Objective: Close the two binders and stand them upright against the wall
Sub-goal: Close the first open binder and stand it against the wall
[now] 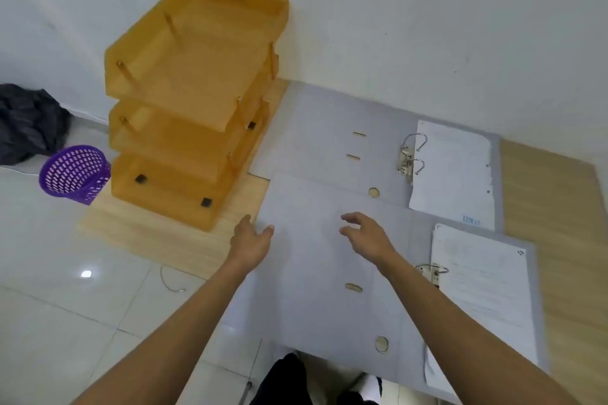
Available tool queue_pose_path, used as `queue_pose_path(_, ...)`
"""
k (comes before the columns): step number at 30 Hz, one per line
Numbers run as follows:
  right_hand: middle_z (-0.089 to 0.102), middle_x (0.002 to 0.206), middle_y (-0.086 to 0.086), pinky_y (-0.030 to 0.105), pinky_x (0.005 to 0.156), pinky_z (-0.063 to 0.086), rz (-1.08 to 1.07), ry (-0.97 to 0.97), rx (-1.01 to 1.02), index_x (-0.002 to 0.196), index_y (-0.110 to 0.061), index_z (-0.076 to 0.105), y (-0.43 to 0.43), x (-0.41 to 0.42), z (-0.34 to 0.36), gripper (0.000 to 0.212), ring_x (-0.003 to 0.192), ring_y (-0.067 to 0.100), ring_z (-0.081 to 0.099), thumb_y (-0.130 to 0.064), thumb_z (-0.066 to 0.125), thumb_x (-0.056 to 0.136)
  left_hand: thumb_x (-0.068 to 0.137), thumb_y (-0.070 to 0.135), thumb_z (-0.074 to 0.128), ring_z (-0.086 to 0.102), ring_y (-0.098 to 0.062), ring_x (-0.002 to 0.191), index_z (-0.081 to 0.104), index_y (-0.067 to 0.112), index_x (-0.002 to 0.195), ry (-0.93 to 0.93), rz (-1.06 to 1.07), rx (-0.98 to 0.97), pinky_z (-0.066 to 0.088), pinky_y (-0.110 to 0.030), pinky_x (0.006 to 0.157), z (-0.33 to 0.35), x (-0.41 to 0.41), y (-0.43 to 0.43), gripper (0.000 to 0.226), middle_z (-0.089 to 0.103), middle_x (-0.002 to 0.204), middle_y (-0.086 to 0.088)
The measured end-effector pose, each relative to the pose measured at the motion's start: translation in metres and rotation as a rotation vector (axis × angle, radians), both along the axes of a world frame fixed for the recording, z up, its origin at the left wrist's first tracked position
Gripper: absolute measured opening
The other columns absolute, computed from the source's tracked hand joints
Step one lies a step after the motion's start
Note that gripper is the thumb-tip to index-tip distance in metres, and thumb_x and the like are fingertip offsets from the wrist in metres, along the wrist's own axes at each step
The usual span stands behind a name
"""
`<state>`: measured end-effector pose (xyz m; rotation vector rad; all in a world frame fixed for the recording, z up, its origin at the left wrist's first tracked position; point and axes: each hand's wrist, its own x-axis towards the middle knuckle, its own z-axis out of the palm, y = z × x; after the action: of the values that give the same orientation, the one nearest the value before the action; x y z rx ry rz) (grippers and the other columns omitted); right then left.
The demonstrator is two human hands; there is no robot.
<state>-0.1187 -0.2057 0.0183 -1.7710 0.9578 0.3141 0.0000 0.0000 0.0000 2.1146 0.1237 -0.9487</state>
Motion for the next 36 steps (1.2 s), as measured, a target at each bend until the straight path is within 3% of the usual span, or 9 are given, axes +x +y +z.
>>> queue_pose_path(6,0.020,0.172,-0.002,0.038,0.125,0.017,0.259,0.111,-0.130,0.160,-0.022,0.032,0.023,-0.004,-0.029,0.062,0.158,0.026,0.015,-0.031,0.052,0.102,0.096,0.030,0.060,0.038,-0.037,0.141,0.036,0.007,0.154,-0.101,-0.020,0.133,0.039,-0.048,0.111,-0.022,0.010,0.002,0.067,0.039,0.154,-0.014)
queue_pose_path(11,0.002,0.174,-0.007,0.046,0.127,0.006,0.284,0.146,-0.102,0.162,-0.028,0.025,0.042,0.001,-0.024,0.064,0.160,0.031,-0.008,-0.042,0.048,0.103,0.099,0.031,0.056,0.060,-0.020,0.106,0.057,0.009,0.137,-0.009,0.008,-0.026,0.048,-0.031,0.087,-0.010,0.026,0.009,0.044,0.064,0.133,-0.007)
queue_pose_path(13,0.002,0.174,-0.006,0.047,0.128,0.007,0.233,0.074,-0.090,0.162,-0.027,0.025,0.044,0.011,-0.012,0.065,0.161,0.029,-0.004,-0.043,0.047,0.103,0.102,0.034,0.050,0.065,-0.011,0.098,0.066,0.016,0.127,0.047,-0.017,-0.159,0.050,-0.026,0.080,0.010,0.029,0.009,0.034,0.070,0.124,-0.001)
queue_pose_path(16,0.008,0.174,-0.004,0.042,0.129,0.013,0.132,-0.082,-0.088,0.161,-0.024,0.027,0.045,0.025,0.019,0.064,0.161,0.020,0.007,-0.045,0.046,0.103,0.102,0.049,0.044,0.073,-0.015,0.106,0.071,0.026,0.117,0.184,-0.062,-0.375,0.055,-0.036,0.097,0.046,0.023,0.002,0.039,0.076,0.121,0.001)
queue_pose_path(21,0.015,0.173,-0.006,0.044,0.129,0.016,0.095,-0.299,-0.067,0.162,-0.025,0.024,0.042,0.027,0.070,0.069,0.160,0.013,0.013,-0.054,0.042,0.102,0.097,0.069,0.029,0.066,-0.021,0.124,0.058,0.029,0.143,0.386,-0.103,-0.642,0.046,-0.045,0.111,0.096,-0.004,-0.033,0.067,0.070,0.135,0.000)
queue_pose_path(27,0.021,0.171,-0.010,0.041,0.128,0.022,0.018,-0.422,0.025,0.163,-0.029,0.018,0.015,-0.025,0.106,0.073,0.157,0.011,0.021,-0.057,0.043,0.101,0.092,0.077,0.019,0.066,-0.028,0.123,0.056,0.032,0.144,0.365,-0.078,-0.754,0.047,-0.049,0.110,0.127,-0.064,-0.087,0.077,0.070,0.134,-0.006)
queue_pose_path(32,0.029,0.166,-0.016,0.046,0.121,0.037,-0.100,-0.463,0.155,0.162,-0.039,0.015,-0.019,-0.076,0.125,0.087,0.151,0.011,0.034,-0.068,0.052,0.088,0.104,0.056,0.029,0.057,-0.013,0.128,0.056,0.048,0.121,0.080,-0.157,-0.671,0.047,-0.021,0.093,0.123,-0.143,-0.144,0.033,0.058,0.142,0.010)
queue_pose_path(34,0.037,0.156,-0.020,0.043,0.116,0.042,-0.137,-0.446,0.149,0.160,-0.038,0.021,-0.037,-0.097,0.131,0.082,0.143,0.008,0.040,-0.059,0.058,0.091,0.107,0.048,0.025,0.040,-0.001,0.142,0.037,0.062,0.126,0.042,-0.246,-0.635,0.039,-0.006,0.093,0.108,-0.169,-0.166,0.026,0.037,0.150,0.025)
queue_pose_path(36,0.053,0.148,-0.013,0.044,0.112,0.047,-0.205,-0.441,0.136,0.153,-0.032,0.036,-0.062,-0.124,0.133,0.069,0.134,0.014,0.054,-0.044,0.065,0.092,0.106,0.052,0.023,0.039,0.016,0.132,0.029,0.058,0.136,0.008,-0.343,-0.575,0.037,-0.002,0.097,0.094,-0.194,-0.183,0.032,0.038,0.143,0.037)
